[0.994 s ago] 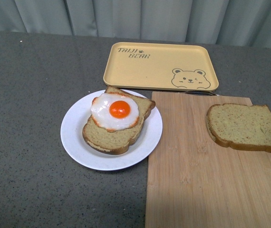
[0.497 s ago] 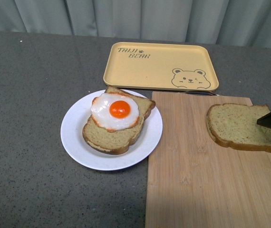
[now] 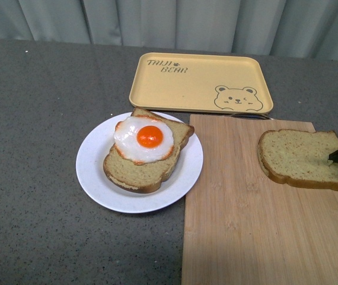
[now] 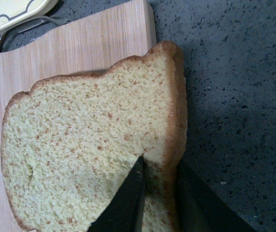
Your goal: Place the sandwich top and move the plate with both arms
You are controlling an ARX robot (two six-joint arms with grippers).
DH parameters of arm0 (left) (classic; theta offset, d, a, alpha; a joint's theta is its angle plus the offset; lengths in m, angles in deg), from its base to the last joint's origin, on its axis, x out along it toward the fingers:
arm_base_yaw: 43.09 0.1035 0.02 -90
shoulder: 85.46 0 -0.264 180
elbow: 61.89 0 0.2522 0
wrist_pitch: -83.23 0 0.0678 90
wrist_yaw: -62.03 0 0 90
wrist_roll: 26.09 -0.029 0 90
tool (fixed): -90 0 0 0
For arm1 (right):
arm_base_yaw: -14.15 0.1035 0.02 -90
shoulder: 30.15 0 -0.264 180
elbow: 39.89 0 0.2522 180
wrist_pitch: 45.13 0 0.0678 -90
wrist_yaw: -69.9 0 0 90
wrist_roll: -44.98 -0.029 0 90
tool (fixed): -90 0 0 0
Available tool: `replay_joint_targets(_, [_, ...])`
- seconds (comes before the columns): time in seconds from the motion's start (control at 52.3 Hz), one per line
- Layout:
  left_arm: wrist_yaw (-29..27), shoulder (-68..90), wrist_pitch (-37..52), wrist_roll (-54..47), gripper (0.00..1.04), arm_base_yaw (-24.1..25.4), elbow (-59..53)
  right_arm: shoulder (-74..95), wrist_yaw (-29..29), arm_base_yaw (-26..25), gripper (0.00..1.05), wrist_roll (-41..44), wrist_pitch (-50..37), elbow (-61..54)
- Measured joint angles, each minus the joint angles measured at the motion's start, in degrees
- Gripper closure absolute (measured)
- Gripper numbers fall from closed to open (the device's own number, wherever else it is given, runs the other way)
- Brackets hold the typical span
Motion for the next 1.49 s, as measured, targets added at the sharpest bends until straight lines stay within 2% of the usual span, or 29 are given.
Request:
replay_joint_targets(0.115, [0.00,0.00,0.00,0.00,0.07,0.00,0.00,-3.89,-2.16,-0.11,1.04,-0.02,2.08,-0.83])
replay_joint_targets(0.363, [0.00,0.00,0.00,0.00,0.07,0.00,0.00,-14.80,-14.32,1.75,1.03,-4.72,-0.63,-3.02])
replay_joint_targets(0.44, [0.00,0.00,0.00,0.00,0.07,0.00,0.00,-16.61,-18.88,4.50,1.03,-7.10,-2.89,-2.86])
replay_joint_targets(0.669, [0.02,0.00,0.00,0.00,0.07,0.00,0.00,-7.78,-24.00,14.93,1.03,-9.25,-3.87,5.88])
replay_joint_targets(0.803, [0.00,0.00,0.00,0.00,0.07,0.00,0.00,1.01,-25.73,19.67,1.03,-9.44,-1.57,13.94])
replay_joint_targets(0.975, [0.00,0.00,0.00,0.00,0.07,0.00,0.00,6.54,-27.02,22.69,1.03,-9.27,0.57,19.28])
replay_joint_targets(1.395, [0.00,0.00,0.00,0.00,0.07,0.00,0.00,12.52,-25.22,25.90,1.03,-9.18,3.13,23.32])
replay_joint_targets(1.415, [0.00,0.00,0.00,0.00,0.07,0.00,0.00,12.52,-25.11,25.88,1.02,-9.07,3.13,23.32])
replay_joint_targets(1.491, [0.00,0.00,0.00,0.00,0.07,0.00,0.00,12.22,-23.08,25.27,0.86,-9.33,1.09,22.34])
